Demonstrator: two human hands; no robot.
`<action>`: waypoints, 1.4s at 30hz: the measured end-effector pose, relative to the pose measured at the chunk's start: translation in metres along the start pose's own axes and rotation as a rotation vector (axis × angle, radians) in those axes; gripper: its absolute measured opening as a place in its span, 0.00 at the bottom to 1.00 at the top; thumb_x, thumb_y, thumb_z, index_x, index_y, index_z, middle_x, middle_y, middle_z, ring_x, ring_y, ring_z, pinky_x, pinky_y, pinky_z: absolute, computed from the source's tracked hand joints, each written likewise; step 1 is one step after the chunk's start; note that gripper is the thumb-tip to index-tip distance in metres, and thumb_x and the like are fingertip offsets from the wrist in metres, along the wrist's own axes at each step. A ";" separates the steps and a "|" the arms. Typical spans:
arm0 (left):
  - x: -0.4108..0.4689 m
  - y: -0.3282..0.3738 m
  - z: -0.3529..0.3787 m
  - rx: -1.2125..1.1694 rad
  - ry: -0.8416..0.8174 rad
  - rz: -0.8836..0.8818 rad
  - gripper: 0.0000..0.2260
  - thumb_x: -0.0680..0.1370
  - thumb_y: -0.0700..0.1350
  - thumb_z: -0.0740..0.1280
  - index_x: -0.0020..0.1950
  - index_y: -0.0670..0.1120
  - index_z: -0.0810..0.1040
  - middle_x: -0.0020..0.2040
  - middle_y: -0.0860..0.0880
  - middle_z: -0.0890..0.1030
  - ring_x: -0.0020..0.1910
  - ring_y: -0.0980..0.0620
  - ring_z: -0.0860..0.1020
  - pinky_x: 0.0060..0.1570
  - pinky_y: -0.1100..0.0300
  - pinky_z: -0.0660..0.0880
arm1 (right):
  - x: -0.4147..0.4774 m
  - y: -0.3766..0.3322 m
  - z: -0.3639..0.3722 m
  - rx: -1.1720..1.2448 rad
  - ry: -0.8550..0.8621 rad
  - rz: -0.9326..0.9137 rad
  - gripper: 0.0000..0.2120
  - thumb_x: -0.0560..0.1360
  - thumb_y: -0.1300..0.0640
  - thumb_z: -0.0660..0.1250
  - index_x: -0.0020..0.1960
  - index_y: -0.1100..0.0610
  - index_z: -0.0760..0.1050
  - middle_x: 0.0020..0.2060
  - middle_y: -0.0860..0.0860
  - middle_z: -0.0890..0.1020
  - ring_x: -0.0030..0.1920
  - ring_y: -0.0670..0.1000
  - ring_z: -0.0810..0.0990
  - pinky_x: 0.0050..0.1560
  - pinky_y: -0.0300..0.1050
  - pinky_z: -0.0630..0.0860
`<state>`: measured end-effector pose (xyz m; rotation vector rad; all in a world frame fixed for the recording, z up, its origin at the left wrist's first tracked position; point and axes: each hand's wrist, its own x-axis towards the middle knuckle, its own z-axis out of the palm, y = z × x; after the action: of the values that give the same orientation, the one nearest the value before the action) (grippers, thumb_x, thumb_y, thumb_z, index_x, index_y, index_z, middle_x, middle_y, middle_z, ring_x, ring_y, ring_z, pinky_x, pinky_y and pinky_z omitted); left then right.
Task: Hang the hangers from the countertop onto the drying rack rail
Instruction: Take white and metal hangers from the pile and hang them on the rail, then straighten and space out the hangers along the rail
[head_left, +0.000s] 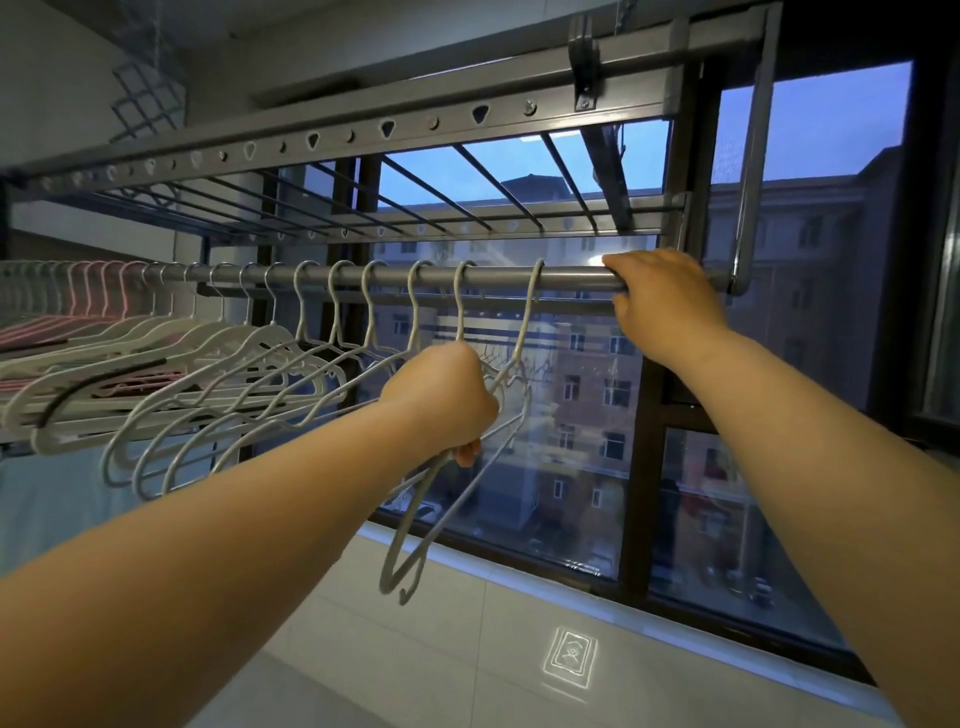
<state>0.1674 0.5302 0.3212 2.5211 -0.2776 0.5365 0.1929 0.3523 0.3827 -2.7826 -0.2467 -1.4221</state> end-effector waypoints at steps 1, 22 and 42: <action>0.001 -0.001 0.000 -0.001 0.010 -0.002 0.10 0.78 0.38 0.59 0.45 0.35 0.78 0.32 0.43 0.80 0.37 0.44 0.83 0.46 0.51 0.81 | 0.000 0.000 0.000 0.001 -0.001 0.002 0.20 0.79 0.62 0.58 0.71 0.58 0.65 0.66 0.57 0.72 0.68 0.58 0.65 0.69 0.50 0.61; 0.003 -0.017 -0.007 0.062 0.055 0.048 0.21 0.77 0.56 0.59 0.33 0.41 0.75 0.28 0.47 0.76 0.26 0.52 0.73 0.33 0.62 0.73 | 0.000 0.000 0.009 0.020 0.115 -0.045 0.22 0.78 0.58 0.60 0.71 0.59 0.63 0.69 0.57 0.69 0.71 0.56 0.61 0.74 0.47 0.47; -0.057 -0.206 -0.034 -0.616 0.354 0.507 0.09 0.75 0.45 0.66 0.46 0.60 0.71 0.45 0.66 0.73 0.47 0.65 0.73 0.48 0.74 0.67 | -0.149 -0.169 0.009 0.894 0.174 0.771 0.10 0.79 0.52 0.57 0.41 0.48 0.73 0.40 0.48 0.79 0.40 0.45 0.77 0.43 0.38 0.73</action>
<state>0.1672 0.7247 0.2272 1.7170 -0.8156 0.9138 0.0900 0.5000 0.2463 -1.7162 0.1576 -0.9801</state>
